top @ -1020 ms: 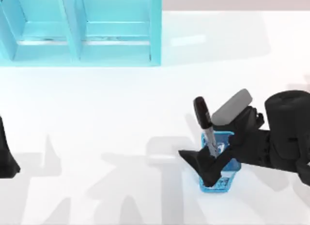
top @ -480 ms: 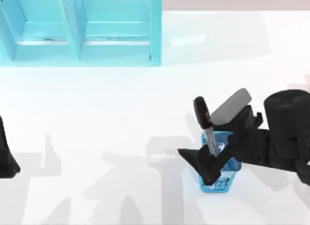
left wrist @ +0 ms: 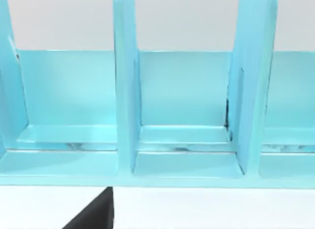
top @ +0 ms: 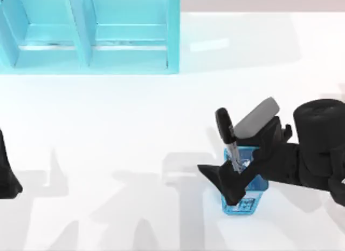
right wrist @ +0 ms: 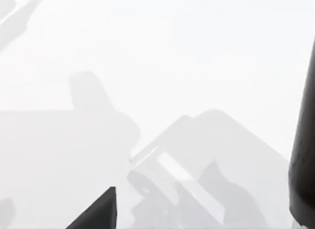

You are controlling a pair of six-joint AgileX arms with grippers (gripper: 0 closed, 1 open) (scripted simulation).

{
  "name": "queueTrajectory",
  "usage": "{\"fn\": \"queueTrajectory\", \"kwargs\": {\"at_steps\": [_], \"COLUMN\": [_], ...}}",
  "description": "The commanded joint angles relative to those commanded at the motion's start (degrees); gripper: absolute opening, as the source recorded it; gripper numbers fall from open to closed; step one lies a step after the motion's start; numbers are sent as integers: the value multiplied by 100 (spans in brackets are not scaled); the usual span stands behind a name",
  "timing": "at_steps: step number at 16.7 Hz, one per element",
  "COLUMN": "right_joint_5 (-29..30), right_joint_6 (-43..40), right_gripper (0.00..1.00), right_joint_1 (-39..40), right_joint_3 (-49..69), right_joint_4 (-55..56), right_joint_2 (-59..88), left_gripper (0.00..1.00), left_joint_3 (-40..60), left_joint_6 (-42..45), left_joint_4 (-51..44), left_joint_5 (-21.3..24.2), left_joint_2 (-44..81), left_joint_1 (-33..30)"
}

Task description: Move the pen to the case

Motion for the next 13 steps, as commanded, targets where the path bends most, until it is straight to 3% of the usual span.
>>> {"fn": "queueTrajectory", "kwargs": {"at_steps": [7, 13], "right_joint_5": [-133, -1042], "right_joint_6": [-62, -906], "right_gripper": [0, 0], "right_joint_1": [-126, -1297], "right_joint_3": [124, 894], "right_joint_4": [-213, -2252], "right_joint_2": [-65, -575], "left_gripper": [100, 100], "left_joint_3": [0, 0], "left_joint_6": [0, 0], "left_joint_4": [0, 0], "left_joint_5": [0, 0], "left_joint_2": [0, 0], "left_joint_1": [0, 0]}}
